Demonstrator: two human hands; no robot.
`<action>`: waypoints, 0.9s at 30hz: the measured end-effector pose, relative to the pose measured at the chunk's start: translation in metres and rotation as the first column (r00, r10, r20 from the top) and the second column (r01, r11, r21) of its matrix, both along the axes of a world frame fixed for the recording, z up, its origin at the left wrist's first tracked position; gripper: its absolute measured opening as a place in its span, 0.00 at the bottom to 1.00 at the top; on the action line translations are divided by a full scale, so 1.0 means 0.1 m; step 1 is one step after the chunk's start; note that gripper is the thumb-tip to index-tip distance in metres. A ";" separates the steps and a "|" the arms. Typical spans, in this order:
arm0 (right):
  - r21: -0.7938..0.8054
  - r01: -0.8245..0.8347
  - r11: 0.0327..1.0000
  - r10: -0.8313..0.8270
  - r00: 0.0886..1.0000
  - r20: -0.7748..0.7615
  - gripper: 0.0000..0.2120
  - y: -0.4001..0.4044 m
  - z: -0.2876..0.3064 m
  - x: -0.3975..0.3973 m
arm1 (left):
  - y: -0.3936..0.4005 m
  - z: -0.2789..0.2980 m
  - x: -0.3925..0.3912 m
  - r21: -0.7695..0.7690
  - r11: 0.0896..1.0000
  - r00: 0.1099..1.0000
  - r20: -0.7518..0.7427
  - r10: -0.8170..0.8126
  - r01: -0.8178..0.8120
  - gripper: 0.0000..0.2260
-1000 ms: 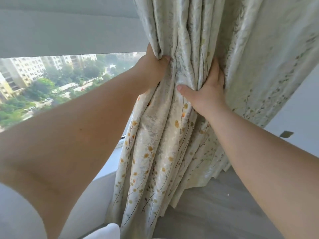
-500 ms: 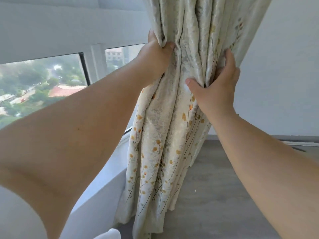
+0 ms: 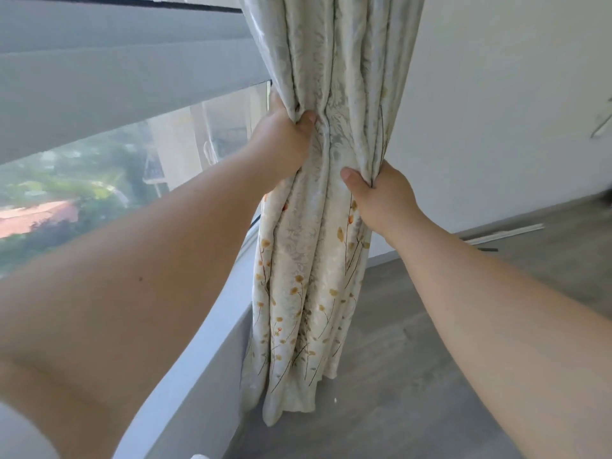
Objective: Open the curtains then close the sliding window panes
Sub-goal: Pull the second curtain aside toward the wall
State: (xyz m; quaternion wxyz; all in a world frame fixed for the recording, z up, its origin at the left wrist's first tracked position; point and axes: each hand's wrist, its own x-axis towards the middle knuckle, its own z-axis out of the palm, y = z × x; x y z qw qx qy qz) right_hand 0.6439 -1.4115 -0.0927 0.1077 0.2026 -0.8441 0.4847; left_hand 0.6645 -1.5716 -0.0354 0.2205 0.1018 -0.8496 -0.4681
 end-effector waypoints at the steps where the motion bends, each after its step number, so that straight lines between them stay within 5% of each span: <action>1: -0.006 -0.002 1.000 0.002 1.000 -0.005 0.19 0.07 -0.01 -0.16 | 0.07 -0.02 -0.16 -0.011 1.000 1.000 0.010 0.011 -0.011 0.23; 8: 0.052 -0.063 0.997 0.064 0.998 -0.029 0.21 0.50 -0.02 -1.47 | 0.51 -0.04 -1.31 -0.003 0.992 0.992 -0.026 0.126 -0.127 0.22; 12: 0.000 -0.115 0.993 0.115 0.992 -0.047 0.36 0.72 0.10 -2.10 | 0.69 -0.05 -1.81 0.052 0.980 0.980 -0.031 0.195 -0.194 0.21; 17: -0.055 -0.207 0.977 0.207 0.978 0.001 0.50 0.68 0.09 -2.82 | 0.65 -0.06 -2.42 -0.030 0.970 0.957 -0.176 0.232 -0.241 0.23; 27: -0.155 -0.281 0.947 0.272 0.959 -0.078 0.57 0.33 0.35 -4.23 | 0.37 0.03 -3.87 -0.030 0.977 0.870 -0.461 0.174 -0.211 0.24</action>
